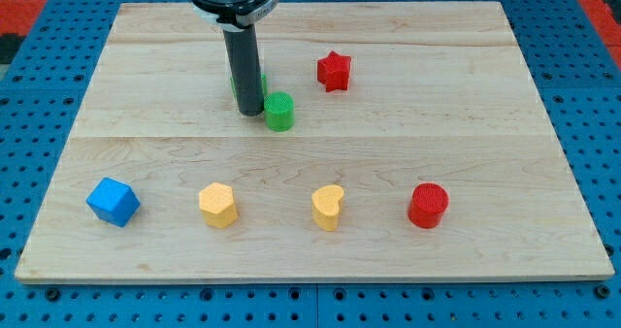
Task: Push the green circle down and right
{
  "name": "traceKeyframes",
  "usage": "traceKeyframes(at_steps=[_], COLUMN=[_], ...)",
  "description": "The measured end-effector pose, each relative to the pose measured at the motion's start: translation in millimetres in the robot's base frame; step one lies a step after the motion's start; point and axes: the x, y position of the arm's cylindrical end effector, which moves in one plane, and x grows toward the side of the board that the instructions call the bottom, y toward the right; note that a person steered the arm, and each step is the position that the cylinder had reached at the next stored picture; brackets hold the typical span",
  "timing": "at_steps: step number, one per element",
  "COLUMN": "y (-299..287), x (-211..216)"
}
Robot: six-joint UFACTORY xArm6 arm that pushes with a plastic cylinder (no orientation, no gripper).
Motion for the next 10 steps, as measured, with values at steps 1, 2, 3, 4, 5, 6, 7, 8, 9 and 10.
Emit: traceKeyframes(at_steps=[1,2,3,4,5,6,7,8,9,10], y=[10,22,29,41,54,71,103,144,180,211], x=[6,18,21,13,10,9,9,9,9,10])
